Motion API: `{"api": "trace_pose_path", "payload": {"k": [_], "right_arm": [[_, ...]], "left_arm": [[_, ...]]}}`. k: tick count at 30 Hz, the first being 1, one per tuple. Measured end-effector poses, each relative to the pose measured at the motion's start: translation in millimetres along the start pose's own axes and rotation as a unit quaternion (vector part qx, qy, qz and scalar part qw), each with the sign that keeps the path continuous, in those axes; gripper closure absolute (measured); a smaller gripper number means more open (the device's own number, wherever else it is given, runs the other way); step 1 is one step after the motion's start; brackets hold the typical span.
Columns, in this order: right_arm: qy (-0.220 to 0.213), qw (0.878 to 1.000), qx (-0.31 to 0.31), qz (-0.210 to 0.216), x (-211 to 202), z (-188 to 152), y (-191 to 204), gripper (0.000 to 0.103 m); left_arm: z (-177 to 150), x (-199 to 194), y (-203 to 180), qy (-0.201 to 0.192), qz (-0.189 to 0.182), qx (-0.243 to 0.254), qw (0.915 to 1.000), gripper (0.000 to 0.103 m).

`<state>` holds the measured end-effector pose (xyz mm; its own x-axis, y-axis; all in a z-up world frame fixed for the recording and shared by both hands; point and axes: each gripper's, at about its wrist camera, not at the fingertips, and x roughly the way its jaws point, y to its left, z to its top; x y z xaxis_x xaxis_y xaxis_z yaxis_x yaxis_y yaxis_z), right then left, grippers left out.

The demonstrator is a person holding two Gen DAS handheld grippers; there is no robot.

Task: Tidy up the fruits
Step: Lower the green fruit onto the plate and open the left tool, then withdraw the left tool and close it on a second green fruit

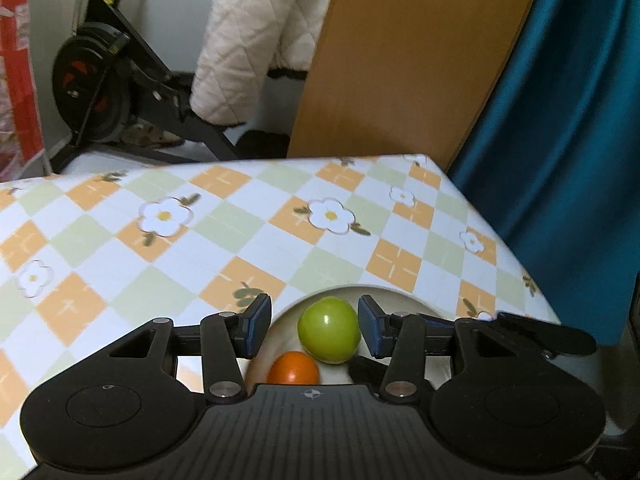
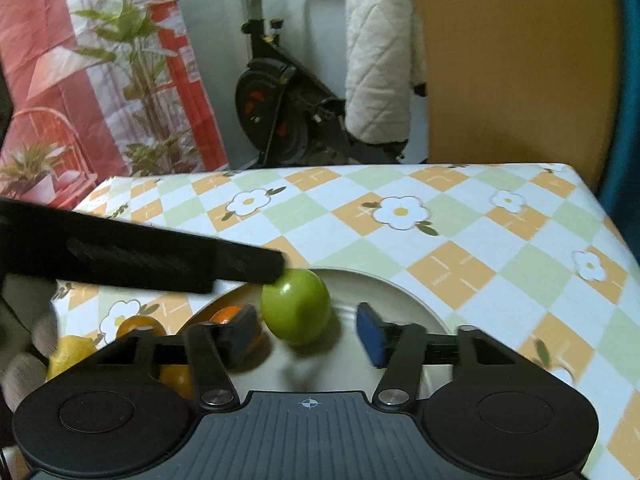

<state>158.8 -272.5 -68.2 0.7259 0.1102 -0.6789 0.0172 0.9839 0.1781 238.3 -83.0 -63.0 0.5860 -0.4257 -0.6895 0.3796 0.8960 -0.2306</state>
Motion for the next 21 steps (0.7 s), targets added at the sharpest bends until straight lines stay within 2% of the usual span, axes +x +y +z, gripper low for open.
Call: {"api": "trace_pose_path", "payload": {"k": [3,4,5,10,13,15,21], "right_arm": [[-0.011,1.0,0.021,0.001,-20.2,-9.3,0.2,0.032],[-0.016,0.999,0.028,0.001,-26.9,-13.3,1.3,0.026],[-0.02,0.999,0.032,0.001,-32.3,-16.4,2.8,0.023],[-0.041,0.998,0.042,-0.012,-57.6,-33.3,18.1,0.008],[-0.042,0.999,0.022,-0.012,-67.5,-43.9,34.9,0.006],[-0.042,0.999,0.012,-0.008,-71.0,-49.4,44.7,0.0],[-0.05,0.999,0.007,0.013,-78.1,-67.5,69.5,0.0]], "left_arm": [[-4.9,-26.8,4.5,-0.017,0.004,-0.005,0.9998,0.051],[-7.7,-36.2,6.0,-0.024,0.007,-0.004,0.9997,0.047],[-10.9,-45.9,7.4,-0.03,0.012,-0.004,0.9995,0.042],[-30.3,-90.0,16.3,-0.061,0.031,-0.006,0.9976,0.037],[-45.3,-110.8,22.8,-0.078,0.046,-0.011,0.9959,0.033],[-56.9,-122.2,28.7,-0.083,0.055,-0.018,0.9949,0.033],[-87.7,-142.3,49.2,-0.076,0.087,-0.033,0.9928,0.033]]}}
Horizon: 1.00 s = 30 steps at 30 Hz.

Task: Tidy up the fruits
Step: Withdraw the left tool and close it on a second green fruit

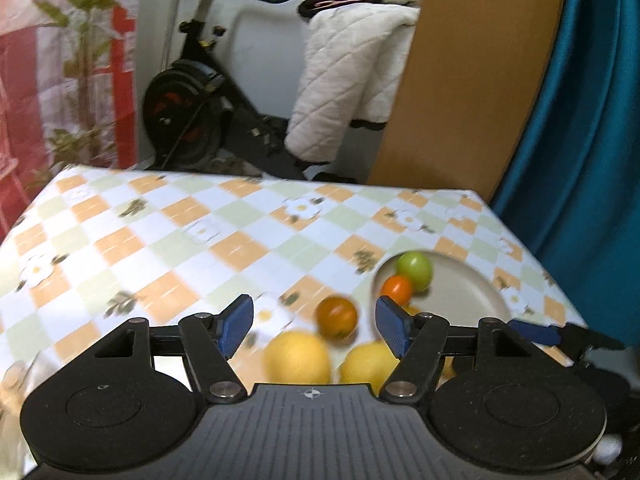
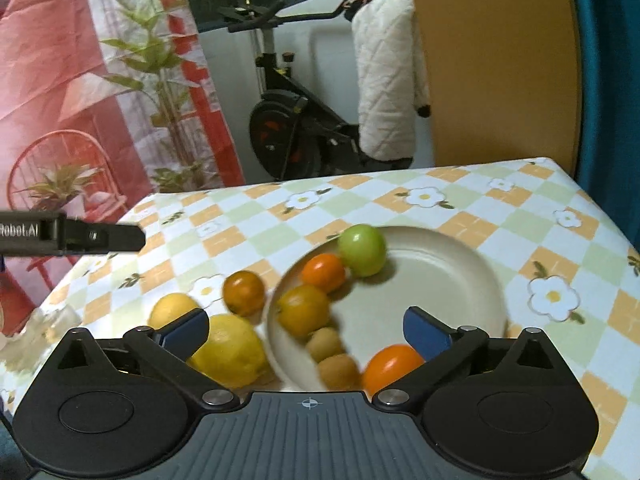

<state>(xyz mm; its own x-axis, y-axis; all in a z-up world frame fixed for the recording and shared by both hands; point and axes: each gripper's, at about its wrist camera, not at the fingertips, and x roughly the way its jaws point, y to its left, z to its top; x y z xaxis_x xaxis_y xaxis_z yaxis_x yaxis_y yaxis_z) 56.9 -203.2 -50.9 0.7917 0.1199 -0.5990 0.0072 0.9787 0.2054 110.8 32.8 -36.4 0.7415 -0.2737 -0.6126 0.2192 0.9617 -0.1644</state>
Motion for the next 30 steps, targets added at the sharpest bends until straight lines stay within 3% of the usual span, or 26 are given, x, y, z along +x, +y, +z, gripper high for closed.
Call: {"api": "trace_pose_path", "payload": {"k": [8,16,20,30], "right_arm": [[-0.001,0.999,-0.034,0.015,1.4,-10.0,32.7,0.0],[0.047,0.995,-0.076,0.05,8.4,-17.3,60.3,0.0],[0.055,0.991,-0.114,0.035,9.7,-21.3,76.0,0.001],[0.096,0.988,-0.12,0.021,25.7,-35.7,84.4,0.002]], "left_arm": [[-23.3,-11.4,25.9,0.014,0.005,-0.023,0.9996,0.033],[-39.7,-10.3,36.7,0.033,0.01,-0.028,0.999,0.031],[-46.1,-9.9,40.9,0.034,-0.007,-0.046,0.9984,0.016],[-55.6,-8.3,39.4,0.035,0.004,-0.016,0.9993,0.016]]}}
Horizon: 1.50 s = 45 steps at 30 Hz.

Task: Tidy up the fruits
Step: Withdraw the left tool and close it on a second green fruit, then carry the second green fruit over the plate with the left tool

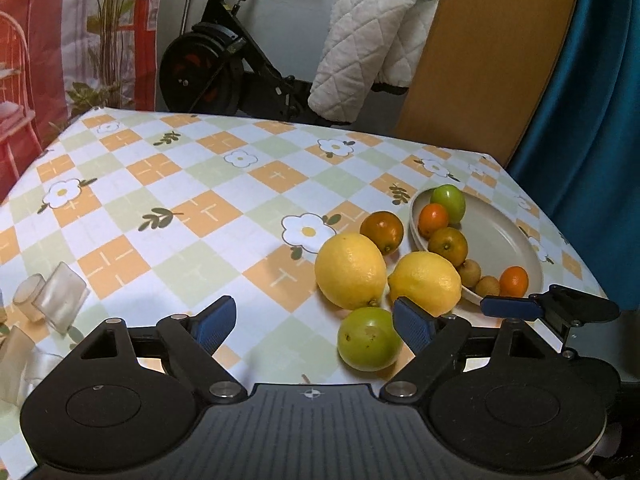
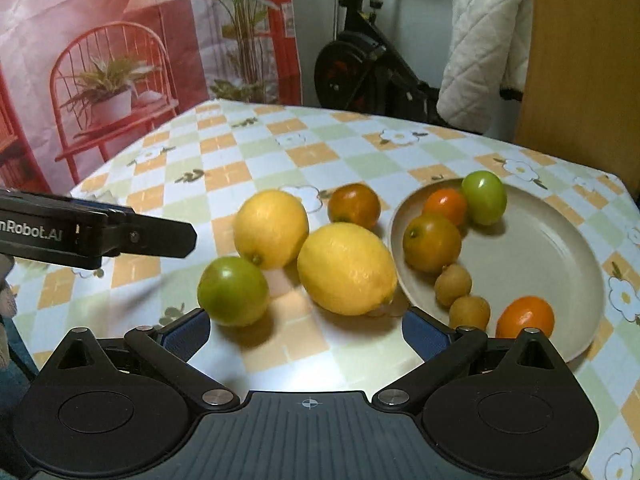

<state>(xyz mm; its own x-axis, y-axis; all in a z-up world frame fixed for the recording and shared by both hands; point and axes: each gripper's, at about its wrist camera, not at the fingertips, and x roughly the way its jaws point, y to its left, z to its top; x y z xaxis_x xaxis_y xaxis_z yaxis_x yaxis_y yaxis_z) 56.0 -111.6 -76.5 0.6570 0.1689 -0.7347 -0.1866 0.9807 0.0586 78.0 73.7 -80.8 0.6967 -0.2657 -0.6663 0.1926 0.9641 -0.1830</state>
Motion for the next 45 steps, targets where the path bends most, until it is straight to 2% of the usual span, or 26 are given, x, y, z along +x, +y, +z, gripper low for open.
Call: {"api": "trace_pose_path", "payload": {"k": [6,8,11,16,20,24,28,33,40,45], "right_arm": [[0.011,1.0,-0.012,0.01,5.3,-0.7,2.6,0.008],[0.017,1.0,-0.019,0.01,7.8,-1.3,5.1,0.022],[0.022,0.999,-0.028,0.016,10.9,-3.1,8.8,0.035],[0.015,0.998,-0.054,0.035,11.1,-3.1,17.6,0.048],[0.01,0.996,-0.068,0.053,12.2,-1.1,23.9,0.053],[0.004,0.996,-0.073,0.058,13.1,1.9,26.6,0.053],[-0.001,0.996,-0.071,0.062,17.1,5.3,25.0,0.053],[0.0,0.994,-0.078,0.072,26.1,5.2,27.6,0.053],[0.001,0.995,-0.066,0.079,29.9,1.5,25.9,0.06],[-0.001,0.996,-0.046,0.08,26.3,-4.3,20.2,0.06]], "left_arm": [[-2.1,4.7,3.8,0.018,0.014,0.004,0.9997,0.016],[-3.6,5.3,5.0,0.022,0.018,0.005,0.9996,0.017],[-3.6,3.4,6.6,0.019,0.012,0.004,0.9997,0.022],[-4.9,3.2,7.8,0.019,-0.034,-0.008,0.9992,0.032],[-6.2,9.7,3.6,0.031,-0.063,-0.01,0.9975,0.042],[-5.4,19.1,-0.5,0.045,-0.085,-0.008,0.9954,0.042],[-5.1,32.1,-1.5,0.061,-0.092,-0.008,0.9938,0.044],[-7.8,40.3,-5.2,0.078,-0.106,-0.009,0.9912,0.056],[-9.8,38.2,-9.1,0.079,-0.103,-0.004,0.9916,0.058],[-10.0,36.5,-16.9,0.081,-0.103,0.009,0.9914,0.059]]}}
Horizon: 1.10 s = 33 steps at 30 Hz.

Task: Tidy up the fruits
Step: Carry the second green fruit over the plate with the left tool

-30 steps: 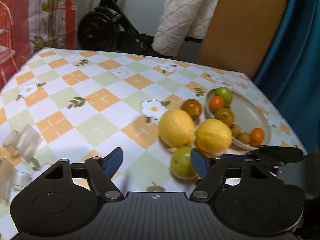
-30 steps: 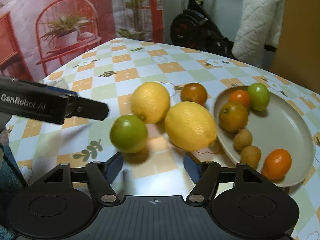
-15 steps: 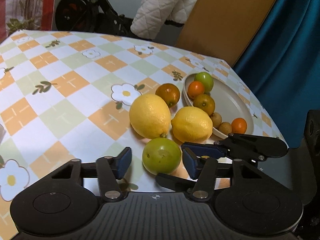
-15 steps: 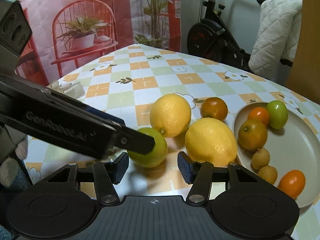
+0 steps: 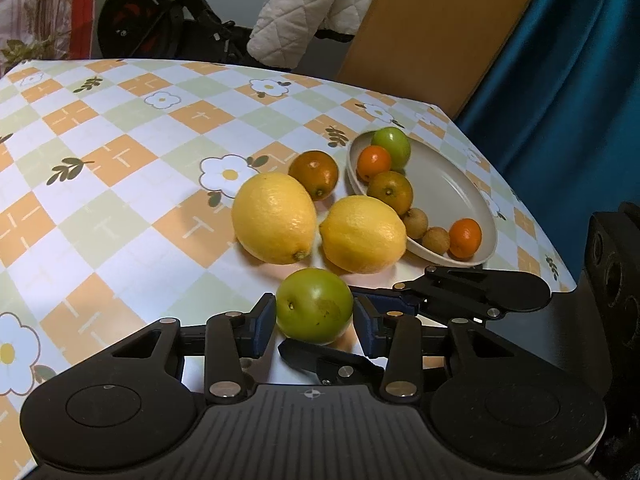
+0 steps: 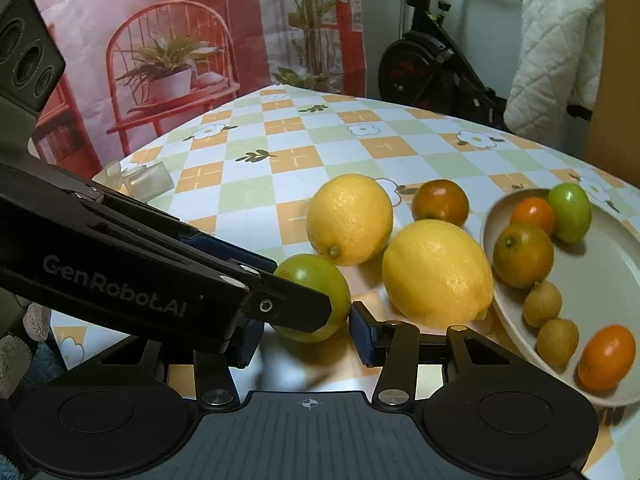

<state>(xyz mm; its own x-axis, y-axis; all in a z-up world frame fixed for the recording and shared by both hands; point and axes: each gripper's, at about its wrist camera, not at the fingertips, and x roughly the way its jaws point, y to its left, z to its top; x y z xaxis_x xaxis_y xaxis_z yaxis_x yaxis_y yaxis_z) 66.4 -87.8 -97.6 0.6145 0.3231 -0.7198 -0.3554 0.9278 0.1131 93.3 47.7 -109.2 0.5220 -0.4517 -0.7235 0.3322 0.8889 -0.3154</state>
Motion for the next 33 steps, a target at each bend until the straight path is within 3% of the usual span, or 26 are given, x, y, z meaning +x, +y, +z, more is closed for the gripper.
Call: {"api": "trace_pose_path", "payload": {"k": [18,33], "right_arm": [[-0.047,0.997,0.063,0.01,-37.1,-12.2,-25.1,0.06],[-0.101,0.989,0.1,-0.049,-66.4,8.5,-75.9,0.06]], "left_arm": [[9.1,-3.2,-48.6,0.001,0.014,0.063,0.9979,0.059],[60.0,17.1,-93.7,-0.03,-0.016,0.12,0.9922,0.058]]}}
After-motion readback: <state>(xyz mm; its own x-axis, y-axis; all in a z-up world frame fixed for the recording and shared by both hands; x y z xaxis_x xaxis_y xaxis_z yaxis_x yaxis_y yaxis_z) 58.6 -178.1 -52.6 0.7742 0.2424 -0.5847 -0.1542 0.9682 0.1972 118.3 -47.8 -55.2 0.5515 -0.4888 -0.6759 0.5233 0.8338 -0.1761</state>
